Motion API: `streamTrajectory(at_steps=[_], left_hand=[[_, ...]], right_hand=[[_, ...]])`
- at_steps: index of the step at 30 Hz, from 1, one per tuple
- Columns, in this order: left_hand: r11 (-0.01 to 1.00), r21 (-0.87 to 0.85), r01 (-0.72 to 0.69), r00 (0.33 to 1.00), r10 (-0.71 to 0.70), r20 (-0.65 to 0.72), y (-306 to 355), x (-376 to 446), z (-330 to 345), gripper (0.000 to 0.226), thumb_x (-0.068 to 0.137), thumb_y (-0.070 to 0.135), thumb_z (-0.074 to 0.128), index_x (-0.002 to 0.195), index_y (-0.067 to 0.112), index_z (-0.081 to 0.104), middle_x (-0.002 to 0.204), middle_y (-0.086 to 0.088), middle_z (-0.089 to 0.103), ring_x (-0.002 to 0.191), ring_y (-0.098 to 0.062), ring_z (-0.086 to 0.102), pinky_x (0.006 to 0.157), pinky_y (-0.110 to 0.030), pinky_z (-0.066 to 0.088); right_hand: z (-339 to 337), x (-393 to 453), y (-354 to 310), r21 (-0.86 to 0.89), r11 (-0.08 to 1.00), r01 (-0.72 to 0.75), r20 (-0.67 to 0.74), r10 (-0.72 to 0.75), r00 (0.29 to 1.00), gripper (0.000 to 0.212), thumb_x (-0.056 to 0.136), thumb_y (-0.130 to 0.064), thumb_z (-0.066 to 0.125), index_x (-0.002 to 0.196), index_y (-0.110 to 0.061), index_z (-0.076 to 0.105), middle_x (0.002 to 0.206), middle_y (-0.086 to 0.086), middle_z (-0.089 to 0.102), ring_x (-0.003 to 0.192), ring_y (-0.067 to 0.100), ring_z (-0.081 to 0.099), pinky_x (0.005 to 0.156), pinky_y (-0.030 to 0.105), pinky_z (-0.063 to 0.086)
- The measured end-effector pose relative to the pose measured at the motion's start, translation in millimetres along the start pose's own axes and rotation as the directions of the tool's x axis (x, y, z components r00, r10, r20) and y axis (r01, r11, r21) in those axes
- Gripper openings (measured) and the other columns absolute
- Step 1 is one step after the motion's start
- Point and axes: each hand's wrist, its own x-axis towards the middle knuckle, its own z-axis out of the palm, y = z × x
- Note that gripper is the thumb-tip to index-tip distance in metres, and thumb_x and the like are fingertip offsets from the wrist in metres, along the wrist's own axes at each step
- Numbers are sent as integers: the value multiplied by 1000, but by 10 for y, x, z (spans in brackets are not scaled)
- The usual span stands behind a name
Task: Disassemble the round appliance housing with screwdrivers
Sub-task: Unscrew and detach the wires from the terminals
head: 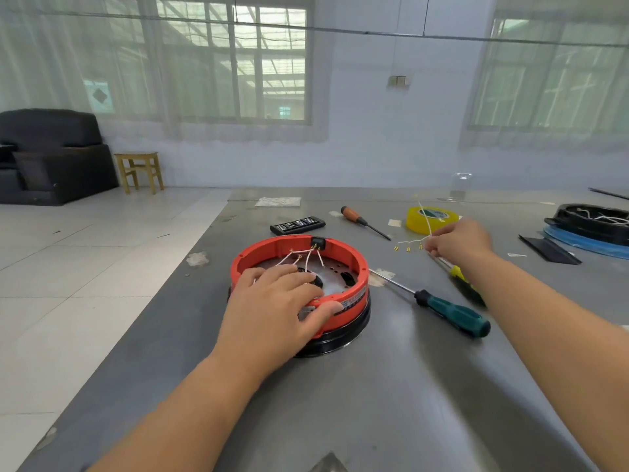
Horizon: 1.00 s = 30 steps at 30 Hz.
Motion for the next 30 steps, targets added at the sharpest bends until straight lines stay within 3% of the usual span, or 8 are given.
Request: streamTrajectory(at_steps=[4, 9, 12, 16, 19, 22, 25, 30], left_hand=[[997, 43, 69, 994, -65, -92, 85, 37, 162, 45, 98, 63, 51, 90, 32, 83, 107, 14, 79, 115, -20, 68, 94, -44, 45], [992, 99, 73, 982, -54, -179, 86, 62, 311, 39, 101, 56, 57, 89, 28, 81, 105, 11, 79, 113, -27, 67, 94, -48, 45], [992, 111, 65, 975, -39, -220, 77, 72, 375, 37, 101, 55, 59, 88, 28, 80, 105, 12, 79, 112, -28, 68, 93, -49, 45], [992, 103, 72, 970, -46, -239, 66, 74, 403, 40, 102, 56, 56, 86, 29, 80, 104, 12, 79, 111, -27, 68, 94, -48, 43], [992, 97, 82, 970, -57, -238, 77, 75, 398, 40, 102, 56, 55, 87, 29, 80, 104, 13, 79, 110, -26, 67, 94, -48, 42], [992, 89, 93, 971, -71, -227, 96, 75, 374, 39, 102, 55, 55, 87, 29, 80, 103, 12, 79, 109, -26, 67, 92, -48, 42], [993, 71, 94, 975, -78, -207, 102, 73, 352, 39, 102, 54, 53, 90, 28, 80, 105, 11, 79, 111, -27, 65, 93, -48, 41], [994, 51, 92, 981, -81, -177, 109, 35, 319, 37, 102, 52, 53, 96, 26, 79, 111, 9, 77, 117, -27, 60, 96, -47, 38]], right_hand=[[198, 353, -70, -266, 964, 6, 22, 0, 1000, 18, 83, -9, 77, 101, -10, 75, 107, 12, 71, 95, 28, 65, 77, 31, 50], [474, 595, 5, -444, 896, -9, -19, 1, 1000, 13, 90, -8, 64, 103, -9, 63, 109, 13, 64, 109, 36, 65, 81, 37, 49], [587, 730, 69, -567, 823, 34, -19, -55, 998, 25, 91, -6, 60, 116, -9, 66, 120, 13, 65, 114, 36, 64, 80, 37, 46], [599, 799, 46, -655, 748, 108, 77, -77, 994, 14, 92, -11, 61, 105, -14, 64, 98, 8, 55, 112, 35, 63, 78, 37, 44], [549, 773, -62, -713, 671, 205, 193, -93, 977, 13, 92, -14, 61, 105, -11, 63, 91, 6, 55, 98, 34, 60, 77, 35, 48], [631, 652, -204, -731, 564, 385, 397, -107, 911, 37, 100, -25, 51, 131, -9, 63, 123, 12, 65, 112, 32, 61, 95, 37, 53], [817, 497, -218, -695, 551, 462, 539, -26, 842, 52, 109, -37, 35, 154, -13, 43, 159, 13, 42, 143, 33, 42, 117, 42, 37], [978, 466, -136, -692, 622, 365, 518, 78, 852, 64, 109, -53, 28, 155, -10, 42, 162, 15, 37, 148, 35, 35, 122, 48, 29]])
